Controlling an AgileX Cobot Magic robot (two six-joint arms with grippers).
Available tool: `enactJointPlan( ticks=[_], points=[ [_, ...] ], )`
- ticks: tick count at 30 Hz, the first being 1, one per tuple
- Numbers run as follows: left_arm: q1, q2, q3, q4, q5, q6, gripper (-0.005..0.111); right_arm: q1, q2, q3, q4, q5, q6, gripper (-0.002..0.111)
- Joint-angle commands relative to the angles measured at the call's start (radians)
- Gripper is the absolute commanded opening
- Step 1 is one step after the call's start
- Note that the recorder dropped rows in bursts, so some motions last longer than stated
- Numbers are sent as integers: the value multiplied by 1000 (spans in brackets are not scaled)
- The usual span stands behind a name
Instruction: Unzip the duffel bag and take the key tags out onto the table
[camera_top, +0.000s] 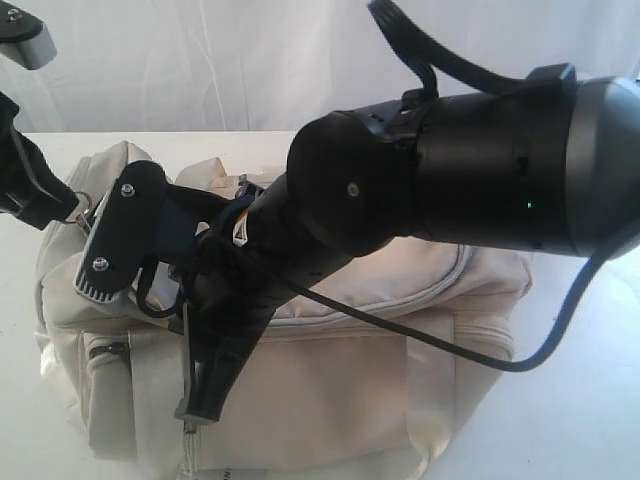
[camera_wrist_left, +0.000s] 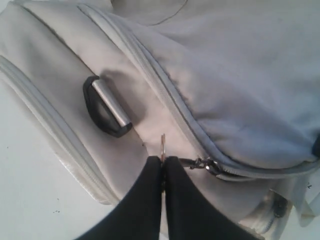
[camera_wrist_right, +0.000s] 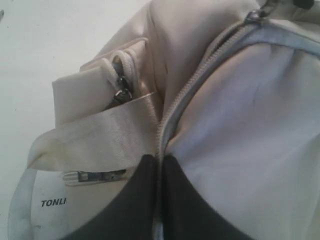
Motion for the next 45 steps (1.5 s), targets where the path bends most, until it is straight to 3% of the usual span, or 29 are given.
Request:
enactJointPlan(
  ticks=[1, 8, 19, 26, 36, 40, 45],
  points=[
    [4, 44, -54, 14, -18, 10, 0, 3, 2, -3, -11, 36, 19, 0],
    [4, 187, -189, 14, -33, 36, 0, 3, 2, -3, -11, 44, 42, 0],
    [4, 410, -394, 56, -160, 48, 0, 3, 2, -3, -11, 63, 53, 0],
    [55, 559, -526, 55, -263, 30, 0, 3, 2, -3, -9, 68, 68, 0],
    [83, 674, -579, 55, -284, 22, 0, 3, 2, -3, -9, 66, 68, 0],
    [83, 674, -579, 55, -251, 24, 17, 3, 2, -3, -9, 66, 72, 0],
    [83, 657, -579, 63, -136, 40, 60, 3, 2, -3, -9, 63, 95, 0]
  ],
)
